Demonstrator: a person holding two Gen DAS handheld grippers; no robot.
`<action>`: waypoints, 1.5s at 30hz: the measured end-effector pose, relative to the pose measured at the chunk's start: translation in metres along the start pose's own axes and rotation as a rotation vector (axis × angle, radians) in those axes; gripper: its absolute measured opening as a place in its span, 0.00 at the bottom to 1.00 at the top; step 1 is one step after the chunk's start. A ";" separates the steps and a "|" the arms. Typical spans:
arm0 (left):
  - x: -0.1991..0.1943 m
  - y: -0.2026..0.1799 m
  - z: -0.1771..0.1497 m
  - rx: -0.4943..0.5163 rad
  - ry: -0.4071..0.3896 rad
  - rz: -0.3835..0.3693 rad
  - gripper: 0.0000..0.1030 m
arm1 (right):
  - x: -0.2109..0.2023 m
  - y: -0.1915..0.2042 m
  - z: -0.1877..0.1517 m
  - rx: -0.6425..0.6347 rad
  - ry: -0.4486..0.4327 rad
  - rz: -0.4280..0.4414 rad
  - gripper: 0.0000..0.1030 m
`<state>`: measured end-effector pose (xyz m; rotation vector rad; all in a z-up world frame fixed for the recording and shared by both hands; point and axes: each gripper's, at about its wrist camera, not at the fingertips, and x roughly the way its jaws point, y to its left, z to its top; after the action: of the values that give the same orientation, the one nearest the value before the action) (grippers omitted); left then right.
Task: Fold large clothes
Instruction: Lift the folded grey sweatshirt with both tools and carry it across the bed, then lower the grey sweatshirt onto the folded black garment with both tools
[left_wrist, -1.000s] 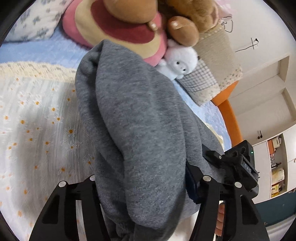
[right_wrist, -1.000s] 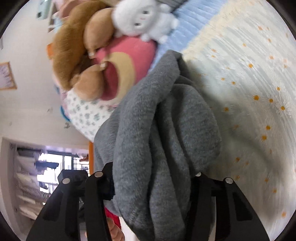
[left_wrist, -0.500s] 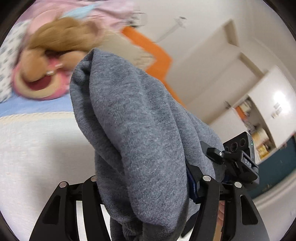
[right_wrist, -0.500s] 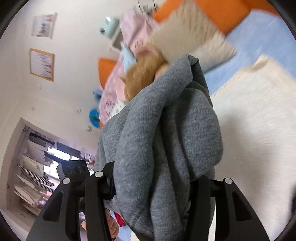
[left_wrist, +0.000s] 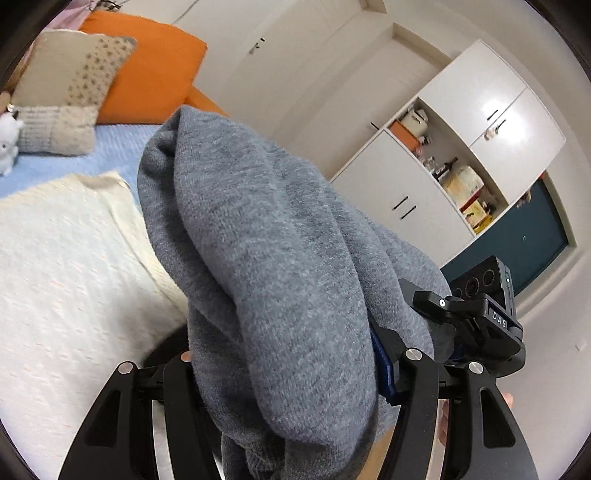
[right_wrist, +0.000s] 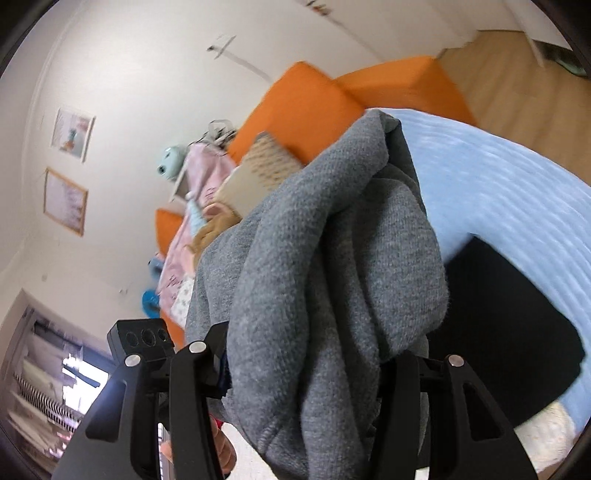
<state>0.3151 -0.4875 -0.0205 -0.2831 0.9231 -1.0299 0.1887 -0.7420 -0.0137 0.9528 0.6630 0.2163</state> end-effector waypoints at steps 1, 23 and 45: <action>0.011 -0.003 -0.010 0.013 -0.005 0.006 0.62 | -0.004 -0.013 -0.002 0.003 -0.005 -0.008 0.47; 0.121 0.068 -0.150 -0.113 0.069 0.062 0.70 | 0.043 -0.190 -0.065 -0.056 0.117 -0.240 0.83; 0.080 -0.004 -0.022 0.001 0.107 0.112 0.80 | 0.011 -0.091 -0.035 -0.197 0.070 -0.390 0.41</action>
<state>0.3108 -0.5517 -0.0735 -0.1744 1.0240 -0.9493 0.1655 -0.7656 -0.1061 0.6147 0.8608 -0.0313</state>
